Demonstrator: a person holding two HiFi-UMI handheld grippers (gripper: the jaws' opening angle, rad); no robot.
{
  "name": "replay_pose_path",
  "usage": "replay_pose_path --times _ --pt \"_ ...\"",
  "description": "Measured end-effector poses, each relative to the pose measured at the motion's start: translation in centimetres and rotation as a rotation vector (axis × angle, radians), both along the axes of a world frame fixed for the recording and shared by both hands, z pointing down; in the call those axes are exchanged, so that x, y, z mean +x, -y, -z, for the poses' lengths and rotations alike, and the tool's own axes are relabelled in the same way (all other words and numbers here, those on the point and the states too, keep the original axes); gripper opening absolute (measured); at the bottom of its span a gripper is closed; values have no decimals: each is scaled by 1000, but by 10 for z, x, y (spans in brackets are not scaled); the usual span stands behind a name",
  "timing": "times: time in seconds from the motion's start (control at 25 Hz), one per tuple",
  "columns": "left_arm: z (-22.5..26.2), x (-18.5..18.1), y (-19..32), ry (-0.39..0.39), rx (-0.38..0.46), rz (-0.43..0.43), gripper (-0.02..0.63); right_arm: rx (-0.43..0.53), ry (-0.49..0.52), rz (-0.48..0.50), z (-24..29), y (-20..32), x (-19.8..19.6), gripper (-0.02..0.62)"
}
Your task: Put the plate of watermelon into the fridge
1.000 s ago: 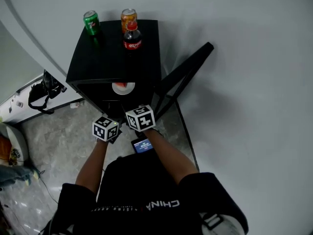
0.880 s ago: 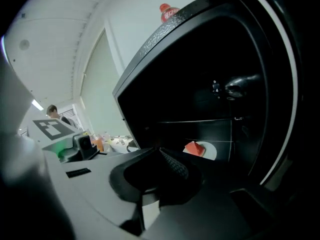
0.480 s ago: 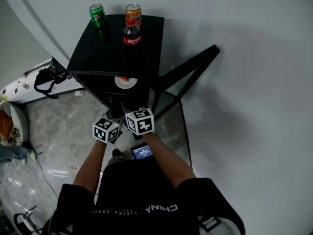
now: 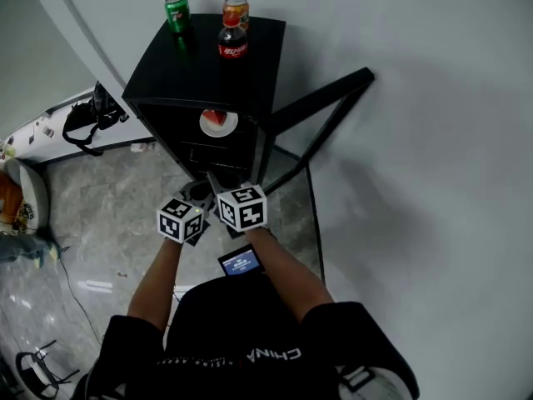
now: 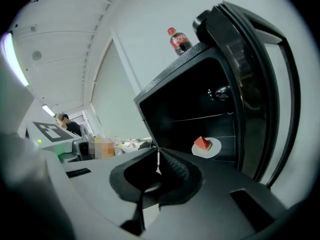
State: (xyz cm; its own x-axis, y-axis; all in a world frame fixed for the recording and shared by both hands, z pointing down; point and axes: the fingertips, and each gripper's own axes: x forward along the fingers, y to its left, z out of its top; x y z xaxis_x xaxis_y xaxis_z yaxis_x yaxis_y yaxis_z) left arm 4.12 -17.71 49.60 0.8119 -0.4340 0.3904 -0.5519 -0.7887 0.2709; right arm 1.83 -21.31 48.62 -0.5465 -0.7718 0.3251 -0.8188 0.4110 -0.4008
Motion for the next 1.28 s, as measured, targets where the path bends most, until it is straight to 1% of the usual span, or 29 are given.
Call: replay_pose_path --times 0.08,0.16,0.24,0.32,0.52,0.68,0.8,0.96,1.08,1.28 --pt "3 -15 -13 -42 -8 36 11 15 -15 7 4 -13 -14 20" --pt "5 -32 -26 -64 -15 54 11 22 -17 18 5 -27 -30 20" --pt "5 -48 -41 -62 -8 52 12 31 -16 12 6 -42 -44 20" --pt "7 -66 -57 -54 1 52 12 39 -29 -19 6 -57 -54 20" --pt "11 -116 -100 -71 13 76 12 25 -92 -94 3 -105 -63 18" --pt "8 -141 -129 -106 -10 102 12 12 -148 -127 -1 -149 -63 18" --pt "1 -148 -148 -120 -37 99 12 -10 -174 -146 -9 -182 -57 18" --pt "-9 -142 -177 -136 -67 86 12 -56 -178 -162 -24 -216 -38 18" --pt "-13 -135 -194 -141 -81 88 12 -76 -175 -161 -31 -226 -26 15" --pt "-14 -121 -204 -120 -87 128 12 -54 -195 -113 -27 -234 -11 15"
